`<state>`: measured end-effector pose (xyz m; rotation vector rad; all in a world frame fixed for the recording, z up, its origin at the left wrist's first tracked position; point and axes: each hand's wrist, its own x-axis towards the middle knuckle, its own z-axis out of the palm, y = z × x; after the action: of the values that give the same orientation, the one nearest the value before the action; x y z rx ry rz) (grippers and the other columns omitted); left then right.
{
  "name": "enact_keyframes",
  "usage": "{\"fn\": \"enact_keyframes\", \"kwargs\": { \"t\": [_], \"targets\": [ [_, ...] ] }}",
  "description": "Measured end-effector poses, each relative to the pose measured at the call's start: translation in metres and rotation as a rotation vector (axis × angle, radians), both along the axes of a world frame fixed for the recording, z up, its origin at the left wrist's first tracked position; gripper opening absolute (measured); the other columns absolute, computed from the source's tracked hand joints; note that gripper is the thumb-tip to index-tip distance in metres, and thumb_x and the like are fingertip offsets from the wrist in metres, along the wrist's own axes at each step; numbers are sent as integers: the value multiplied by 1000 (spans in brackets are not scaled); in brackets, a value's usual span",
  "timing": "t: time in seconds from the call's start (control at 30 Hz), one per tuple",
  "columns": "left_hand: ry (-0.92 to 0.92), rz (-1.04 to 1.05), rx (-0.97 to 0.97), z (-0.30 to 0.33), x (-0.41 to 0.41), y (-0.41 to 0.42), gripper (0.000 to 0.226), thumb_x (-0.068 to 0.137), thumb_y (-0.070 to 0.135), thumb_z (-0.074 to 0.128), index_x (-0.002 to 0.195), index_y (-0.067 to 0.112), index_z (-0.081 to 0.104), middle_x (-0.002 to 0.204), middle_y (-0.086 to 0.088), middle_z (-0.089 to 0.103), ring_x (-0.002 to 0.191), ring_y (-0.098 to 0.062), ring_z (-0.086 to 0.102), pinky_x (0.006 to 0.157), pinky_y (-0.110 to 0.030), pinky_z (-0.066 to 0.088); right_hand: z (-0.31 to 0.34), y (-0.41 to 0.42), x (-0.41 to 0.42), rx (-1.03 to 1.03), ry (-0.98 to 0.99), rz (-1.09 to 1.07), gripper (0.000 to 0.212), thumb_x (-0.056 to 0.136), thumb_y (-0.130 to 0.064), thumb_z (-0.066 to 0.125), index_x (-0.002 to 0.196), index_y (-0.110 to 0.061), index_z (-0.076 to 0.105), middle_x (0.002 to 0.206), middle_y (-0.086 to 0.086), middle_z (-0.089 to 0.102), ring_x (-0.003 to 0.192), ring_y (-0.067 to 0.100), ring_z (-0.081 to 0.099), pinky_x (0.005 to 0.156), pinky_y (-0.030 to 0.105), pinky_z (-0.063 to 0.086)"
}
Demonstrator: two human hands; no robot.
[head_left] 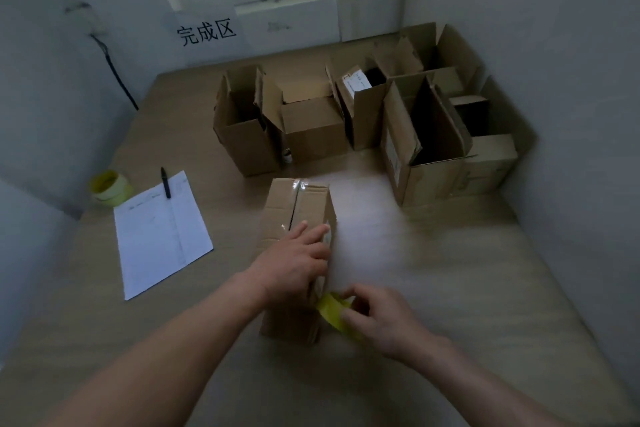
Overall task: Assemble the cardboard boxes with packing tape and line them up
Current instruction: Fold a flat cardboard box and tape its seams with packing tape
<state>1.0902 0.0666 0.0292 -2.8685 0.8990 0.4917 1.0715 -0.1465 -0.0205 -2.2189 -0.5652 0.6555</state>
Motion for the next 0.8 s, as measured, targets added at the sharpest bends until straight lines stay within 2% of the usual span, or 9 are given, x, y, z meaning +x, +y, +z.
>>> {"fn": "enact_keyframes", "kwargs": {
  "t": [0.03,0.07,0.13,0.23,0.3,0.53,0.6,0.67,0.8],
  "targets": [
    [-22,-30,-56,-1,5,2,25,78,21,64,102,20,71,122,-6,62,139,-31,38,117,-57,20,2,0,6,-32,-48,-4,25,87,-43,61,108,-31,68,80,-9,65,80,13,62,73,31,51],
    [-36,-31,-123,-5,9,5,19,70,18,66,88,19,72,101,-6,66,118,-31,56,109,-55,36,5,-1,12,-76,-126,-1,25,87,-44,58,106,-30,69,85,-7,68,84,16,63,75,31,49],
    [-13,107,-240,-11,16,11,14,65,21,56,73,18,67,80,-3,64,84,-29,61,85,-41,51,18,-3,28,-173,-281,14,28,89,-45,54,109,-30,68,98,-5,71,95,20,63,82,32,45],
    [38,452,-366,-21,18,14,45,71,47,30,67,13,59,74,-3,62,78,-28,59,69,-37,48,35,-4,49,-257,-383,39,25,93,-44,52,109,-31,66,105,-6,67,102,20,57,87,36,40],
    [8,558,-387,-29,20,14,46,75,56,33,59,16,48,62,-4,51,71,-28,57,62,-37,46,40,-1,56,-280,-383,62,24,95,-43,52,111,-33,65,107,-7,64,104,18,53,84,35,36],
    [-30,477,-435,-42,0,18,31,69,48,44,53,21,40,63,1,54,70,-26,58,59,-34,48,37,13,49,-307,-417,133,25,95,-45,52,113,-33,65,105,-5,59,105,19,48,86,38,42],
    [39,554,-492,-41,-2,20,22,63,46,48,59,24,48,61,3,55,70,-25,61,60,-34,51,35,18,46,-312,-455,178,26,95,-45,52,113,-33,65,105,-5,60,105,19,47,82,35,39],
    [141,647,-539,-36,2,19,20,62,46,52,77,31,53,66,7,57,75,-23,62,65,-36,53,36,21,48,-301,-481,195,25,94,-46,54,112,-34,67,101,-6,61,104,19,48,79,35,36],
    [217,601,-524,-30,13,14,54,73,65,42,121,45,55,72,12,61,84,-19,65,79,-40,55,39,27,59,-314,-504,224,23,94,-47,54,110,-35,67,97,-11,58,101,14,45,82,35,38]
  ]
}}
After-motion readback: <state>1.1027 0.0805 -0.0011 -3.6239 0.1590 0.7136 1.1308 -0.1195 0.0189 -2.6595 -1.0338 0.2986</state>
